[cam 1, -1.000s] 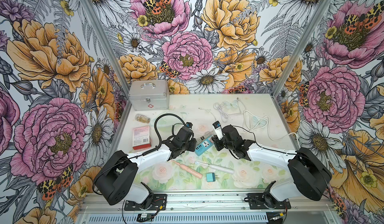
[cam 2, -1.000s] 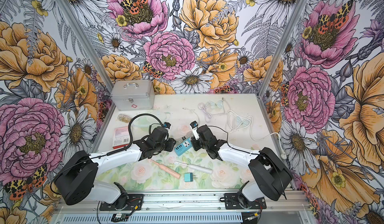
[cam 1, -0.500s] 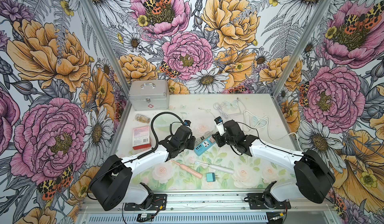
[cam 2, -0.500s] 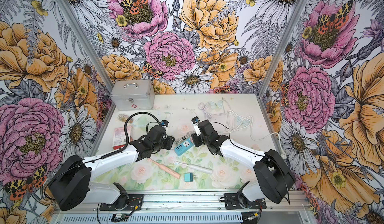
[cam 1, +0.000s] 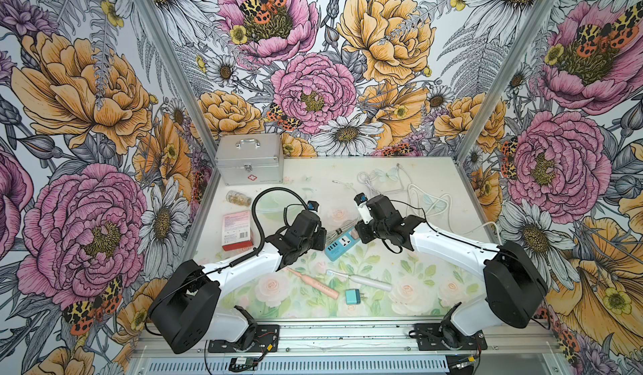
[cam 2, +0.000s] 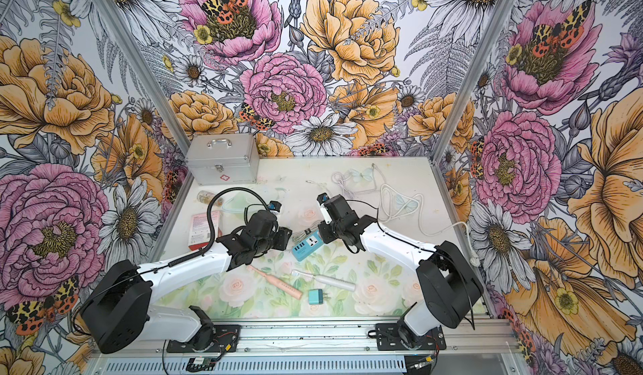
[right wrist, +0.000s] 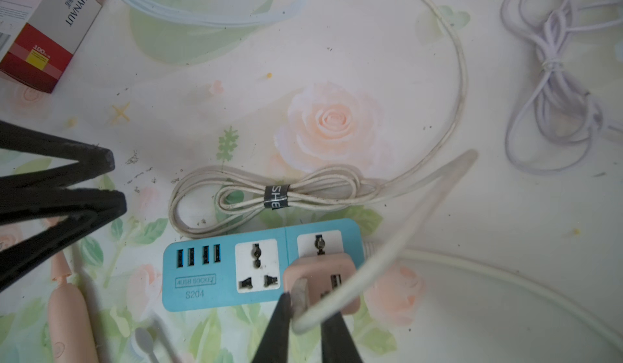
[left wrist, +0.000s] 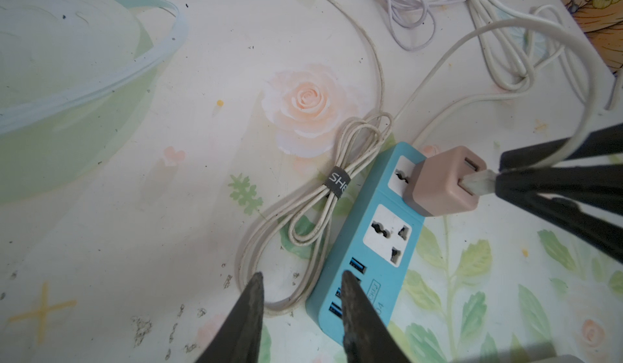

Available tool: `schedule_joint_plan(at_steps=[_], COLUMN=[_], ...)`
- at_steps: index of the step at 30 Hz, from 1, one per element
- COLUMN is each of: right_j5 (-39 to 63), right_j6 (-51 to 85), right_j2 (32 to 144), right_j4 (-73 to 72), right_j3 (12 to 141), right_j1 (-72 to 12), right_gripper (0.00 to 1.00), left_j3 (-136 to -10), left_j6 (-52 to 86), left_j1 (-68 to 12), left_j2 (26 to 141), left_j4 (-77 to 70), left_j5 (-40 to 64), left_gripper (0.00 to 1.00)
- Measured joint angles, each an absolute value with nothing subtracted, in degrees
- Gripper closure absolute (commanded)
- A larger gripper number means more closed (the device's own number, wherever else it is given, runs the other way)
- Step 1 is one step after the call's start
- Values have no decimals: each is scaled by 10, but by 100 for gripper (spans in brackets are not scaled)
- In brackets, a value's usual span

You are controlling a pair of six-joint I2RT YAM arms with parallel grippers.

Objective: Charge the electric toothbrush
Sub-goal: Insert the charging cable into the plug.

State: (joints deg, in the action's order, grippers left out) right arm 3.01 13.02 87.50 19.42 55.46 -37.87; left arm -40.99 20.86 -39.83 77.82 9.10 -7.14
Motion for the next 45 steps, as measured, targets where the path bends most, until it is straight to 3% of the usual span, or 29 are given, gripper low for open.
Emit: schedule_joint_plan(at_steps=[4, 10, 16, 31, 45], right_j5=[30, 32, 32, 32, 37], right_j6=[126, 123, 126, 121, 123], right_j2=[883, 891, 891, 913, 892], right_j4=[212, 235, 247, 268, 213], right_j3=[561, 579, 600, 629, 579], right_j1=[-379, -379, -379, -378, -378], right_gripper=[89, 74, 70, 98, 100], left_j3=[-405, -405, -405, -405, -399], left_j6=[209, 209, 209, 209, 222], left_j1=[-398, -398, -394, -391, -391], left_j2=[778, 778, 778, 778, 773], left_j4=[91, 90, 87, 85, 84], left_j5=[-71, -72, -74, -82, -96], left_gripper=[61, 63, 64, 64, 64])
